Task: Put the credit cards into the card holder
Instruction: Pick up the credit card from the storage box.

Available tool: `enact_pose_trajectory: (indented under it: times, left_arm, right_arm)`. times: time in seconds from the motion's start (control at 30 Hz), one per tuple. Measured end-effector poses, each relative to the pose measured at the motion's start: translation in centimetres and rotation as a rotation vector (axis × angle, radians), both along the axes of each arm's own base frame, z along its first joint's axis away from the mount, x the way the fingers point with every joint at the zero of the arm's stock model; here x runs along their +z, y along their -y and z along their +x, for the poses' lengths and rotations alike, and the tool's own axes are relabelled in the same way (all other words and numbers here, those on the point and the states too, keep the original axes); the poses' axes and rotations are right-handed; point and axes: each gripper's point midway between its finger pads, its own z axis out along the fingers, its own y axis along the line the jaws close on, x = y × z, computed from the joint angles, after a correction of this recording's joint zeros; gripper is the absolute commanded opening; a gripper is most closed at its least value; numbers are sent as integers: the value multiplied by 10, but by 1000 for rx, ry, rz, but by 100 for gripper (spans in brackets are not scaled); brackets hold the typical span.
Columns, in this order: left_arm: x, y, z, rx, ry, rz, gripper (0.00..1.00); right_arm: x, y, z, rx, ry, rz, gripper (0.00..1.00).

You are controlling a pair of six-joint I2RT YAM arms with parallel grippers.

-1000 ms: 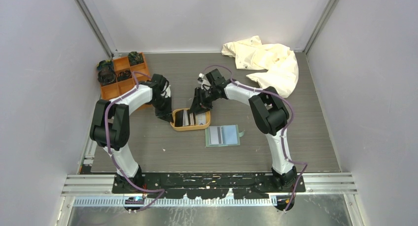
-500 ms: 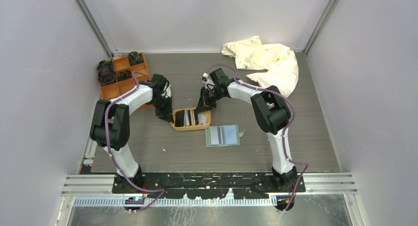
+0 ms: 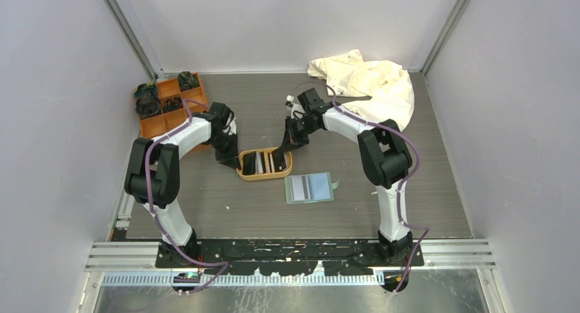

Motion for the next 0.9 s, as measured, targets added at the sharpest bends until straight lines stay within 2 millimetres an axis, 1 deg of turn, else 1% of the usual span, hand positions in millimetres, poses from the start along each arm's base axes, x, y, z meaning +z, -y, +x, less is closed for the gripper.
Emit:
enact_pose_trajectory:
  times: [0.13,0.23,0.33,0.43,0.63,0.73,0.8,0.9]
  left_arm:
    - [0,0,2,21,0,-5,8]
    - [0,1,2,29,4,-15,16]
    - [3,2,0,35,14,-33,26]
    - [13,3,1,49,39,-63,32]
    - [40,2,6,64,124,-104,34]
    - [54,2,4,64,182,-119,34]
    - [71,3,1,60,258,-153,34]
    - [107,11,-10,40,427,-258,50]
  right_arm:
    - [8,8,3,11,30,-6,1]
    - [15,11,4,20,49,-2,1]
    - [29,12,5,25,70,31,1]
    - [49,11,6,36,103,88,1]
    - [88,17,0,57,151,221,1]
    - [100,22,-6,67,156,280,1]
    - [105,26,-12,79,152,315,1]
    - [110,33,-25,96,143,360,1]
